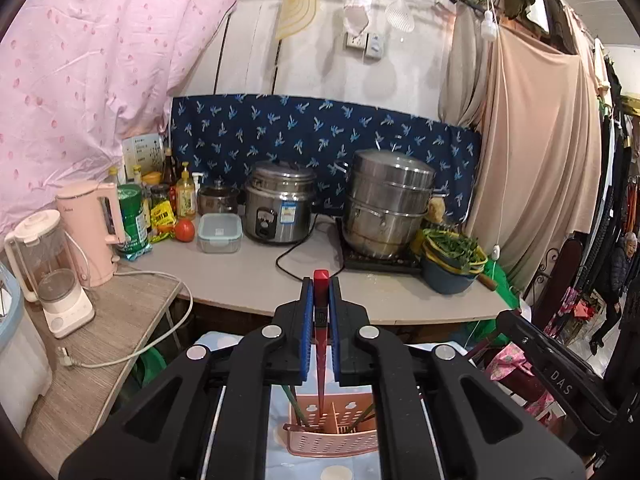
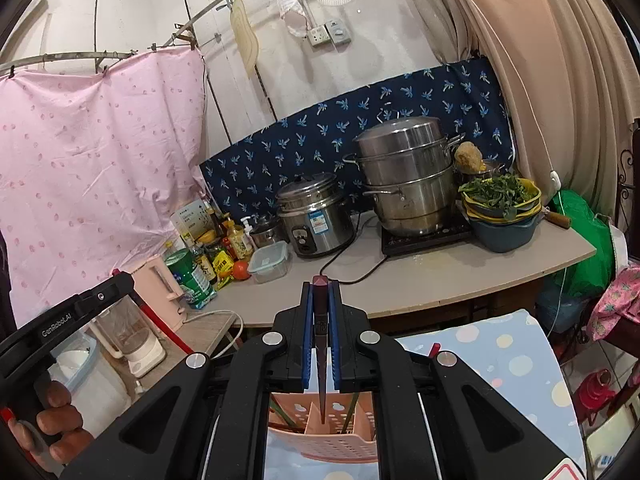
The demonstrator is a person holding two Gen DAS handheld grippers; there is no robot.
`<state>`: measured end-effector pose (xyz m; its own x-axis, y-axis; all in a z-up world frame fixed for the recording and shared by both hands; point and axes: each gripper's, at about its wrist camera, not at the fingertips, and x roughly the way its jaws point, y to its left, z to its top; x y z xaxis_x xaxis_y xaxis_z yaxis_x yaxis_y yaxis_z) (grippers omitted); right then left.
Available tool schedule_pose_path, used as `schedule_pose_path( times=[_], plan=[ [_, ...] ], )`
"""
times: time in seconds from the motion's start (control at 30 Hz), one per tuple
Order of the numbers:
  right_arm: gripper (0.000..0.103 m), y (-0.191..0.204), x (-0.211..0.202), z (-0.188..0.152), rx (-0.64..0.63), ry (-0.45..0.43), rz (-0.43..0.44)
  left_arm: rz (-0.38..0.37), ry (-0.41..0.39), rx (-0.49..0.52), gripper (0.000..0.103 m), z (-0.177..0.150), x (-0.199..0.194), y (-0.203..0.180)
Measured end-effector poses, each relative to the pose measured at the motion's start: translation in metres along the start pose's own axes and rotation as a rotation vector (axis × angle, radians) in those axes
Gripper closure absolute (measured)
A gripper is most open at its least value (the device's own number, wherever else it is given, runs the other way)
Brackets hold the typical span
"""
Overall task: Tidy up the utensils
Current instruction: 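Open both tools above the basket to drop the chopsticks in, then withdraw both tools from the basket toward the spoon and last chopstick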
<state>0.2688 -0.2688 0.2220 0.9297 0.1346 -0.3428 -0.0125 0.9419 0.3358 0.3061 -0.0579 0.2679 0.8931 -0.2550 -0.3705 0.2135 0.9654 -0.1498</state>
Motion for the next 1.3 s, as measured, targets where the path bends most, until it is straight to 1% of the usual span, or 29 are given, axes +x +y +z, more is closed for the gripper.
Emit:
schedule_pose_path(
  times=[0.23, 0.4, 0.47, 0.5, 0.57, 0.63, 0.7, 0.83, 0.93, 1.0, 1.07, 1.3],
  plan=[
    [0.096, -0.01, 0.039, -0.034, -0.005, 0.091, -0.028, 0.003, 0.081, -0.023, 0.096, -0.029, 0.036, 0.011],
    [0.096, -0.016, 0.048, -0.048, -0.01, 0.119, -0.05, 0.004, 0.11, -0.028, 0.096, -0.043, 0.047, 0.015],
    [0.095, -0.018, 0.049, -0.05, -0.01, 0.126, -0.056, 0.001, 0.108, -0.031, 0.096, -0.048, 0.047, 0.016],
    [0.094, -0.019, 0.049, -0.05, -0.01, 0.127, -0.058, 0.005, 0.103, -0.029, 0.094, -0.05, 0.046, 0.016],
    [0.09, -0.02, 0.048, -0.052, -0.016, 0.13, -0.059, 0.011, 0.099, -0.022, 0.086, -0.054, 0.043, 0.016],
    [0.085, -0.02, 0.045, -0.053, -0.017, 0.13, -0.062, 0.014, 0.095, -0.024, 0.07, -0.058, 0.041, 0.016],
    [0.08, -0.02, 0.041, -0.054, -0.013, 0.123, -0.064, 0.025, 0.079, -0.022, 0.064, -0.06, 0.035, 0.017],
    [0.076, -0.018, 0.027, -0.054, -0.021, 0.113, -0.059, 0.037, 0.07, -0.009, 0.06, -0.064, 0.024, 0.017],
    [0.074, -0.015, 0.015, -0.057, -0.03, 0.121, -0.046, 0.036, 0.07, -0.004, 0.055, -0.067, 0.013, 0.018],
    [0.072, -0.01, 0.006, -0.062, -0.046, 0.129, -0.038, 0.042, 0.07, 0.0, 0.053, -0.072, 0.005, 0.019],
    [0.067, -0.006, -0.002, -0.069, -0.063, 0.136, -0.037, 0.045, 0.079, -0.001, 0.053, -0.076, -0.001, 0.021],
    [0.067, 0.004, -0.033, -0.097, -0.082, 0.162, -0.03, 0.085, 0.117, 0.005, 0.053, -0.103, -0.021, 0.026]
  ],
)
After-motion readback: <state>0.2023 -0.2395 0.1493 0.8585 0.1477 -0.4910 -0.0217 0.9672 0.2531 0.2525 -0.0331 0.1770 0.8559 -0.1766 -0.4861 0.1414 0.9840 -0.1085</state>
